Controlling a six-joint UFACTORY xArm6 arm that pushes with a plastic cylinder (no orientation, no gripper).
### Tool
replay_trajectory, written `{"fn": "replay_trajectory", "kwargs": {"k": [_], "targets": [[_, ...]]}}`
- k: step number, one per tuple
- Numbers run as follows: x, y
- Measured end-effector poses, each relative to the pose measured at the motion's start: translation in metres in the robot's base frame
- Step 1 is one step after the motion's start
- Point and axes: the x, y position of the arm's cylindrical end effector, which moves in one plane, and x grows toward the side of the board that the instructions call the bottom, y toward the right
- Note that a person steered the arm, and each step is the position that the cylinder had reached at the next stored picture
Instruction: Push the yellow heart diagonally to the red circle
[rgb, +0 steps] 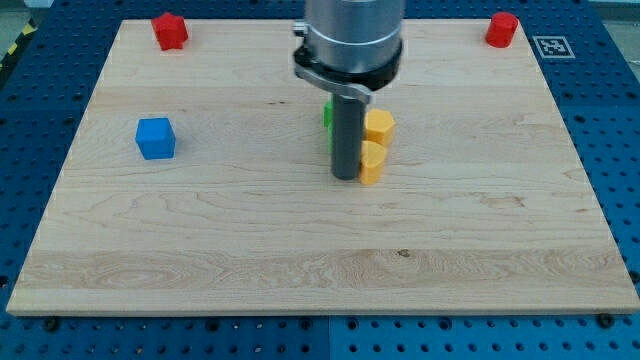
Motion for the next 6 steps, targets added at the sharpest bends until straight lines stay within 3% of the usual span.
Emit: {"fn": "replay_trajectory", "kwargs": {"k": [4, 6], "targets": [[0.0, 0.119], [-0.026, 0.132]]}}
